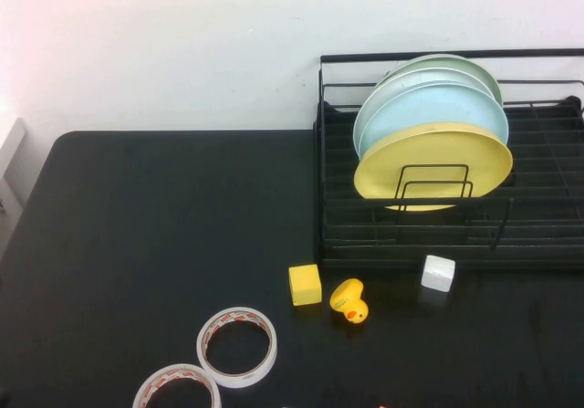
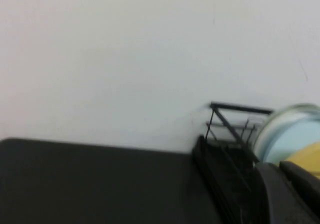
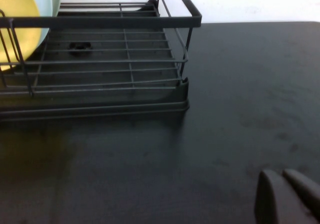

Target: Place plate on rack

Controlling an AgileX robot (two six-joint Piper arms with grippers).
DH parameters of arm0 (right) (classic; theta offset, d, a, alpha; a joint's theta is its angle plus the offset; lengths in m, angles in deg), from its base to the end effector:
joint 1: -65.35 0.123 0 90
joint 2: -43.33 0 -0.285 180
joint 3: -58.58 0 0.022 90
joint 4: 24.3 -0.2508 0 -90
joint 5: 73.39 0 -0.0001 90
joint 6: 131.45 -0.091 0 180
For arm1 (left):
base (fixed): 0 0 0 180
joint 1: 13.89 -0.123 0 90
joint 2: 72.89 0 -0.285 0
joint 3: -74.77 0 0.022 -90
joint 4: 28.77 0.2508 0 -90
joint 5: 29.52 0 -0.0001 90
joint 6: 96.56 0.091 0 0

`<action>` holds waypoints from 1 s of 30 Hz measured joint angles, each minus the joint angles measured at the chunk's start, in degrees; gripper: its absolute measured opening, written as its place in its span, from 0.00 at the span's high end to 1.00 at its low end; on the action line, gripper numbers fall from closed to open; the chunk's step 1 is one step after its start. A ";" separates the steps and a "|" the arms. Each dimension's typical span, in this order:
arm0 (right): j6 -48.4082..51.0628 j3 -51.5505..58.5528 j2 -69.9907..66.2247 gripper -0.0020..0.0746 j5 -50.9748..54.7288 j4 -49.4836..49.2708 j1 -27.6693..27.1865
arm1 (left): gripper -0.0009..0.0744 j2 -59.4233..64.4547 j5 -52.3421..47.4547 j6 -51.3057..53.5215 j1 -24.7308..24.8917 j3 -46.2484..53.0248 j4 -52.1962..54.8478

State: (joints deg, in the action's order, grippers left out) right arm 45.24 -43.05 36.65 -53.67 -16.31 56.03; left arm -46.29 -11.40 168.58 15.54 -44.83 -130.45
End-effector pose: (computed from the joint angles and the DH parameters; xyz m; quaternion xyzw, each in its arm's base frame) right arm 0.0515 -0.0128 0.1767 0.0495 0.7895 -0.0905 0.6050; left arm 0.0843 -0.0158 0.2845 -0.0323 0.7110 -0.1734 0.6807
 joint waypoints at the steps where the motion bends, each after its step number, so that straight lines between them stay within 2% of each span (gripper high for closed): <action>1: 0.00 0.00 0.00 0.97 0.00 0.00 0.00 | 0.99 -1.45 -2.27 0.00 -2.64 0.52 -0.02; 8: 0.00 0.00 0.00 0.97 0.00 0.00 0.00 | 0.99 -10.81 -12.79 -0.63 -18.22 4.64 1.29; 13: 0.00 0.00 0.00 0.97 0.10 0.00 0.00 | 0.99 -13.20 -15.32 -2.27 -23.55 7.46 1.48; 23: 0.00 0.00 0.00 0.97 0.10 0.00 0.00 | 0.99 -13.42 -18.62 -2.62 -24.22 8.31 1.71; 26: 0.00 -0.02 0.00 0.97 0.10 0.00 0.00 | 0.99 -13.42 -19.87 -6.45 -24.22 8.31 3.06; 28: 0.00 -0.02 0.00 0.97 0.10 0.00 0.00 | 0.99 -13.42 -20.69 -15.40 -24.22 8.31 12.19; 30: 0.00 -0.02 0.00 0.97 0.10 0.00 0.00 | 0.99 -13.42 -22.86 -31.64 -24.22 8.31 30.47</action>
State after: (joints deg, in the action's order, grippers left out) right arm 45.24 -43.07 36.65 -53.57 -16.31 56.03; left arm -59.71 -34.27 136.93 -8.68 -36.52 -99.98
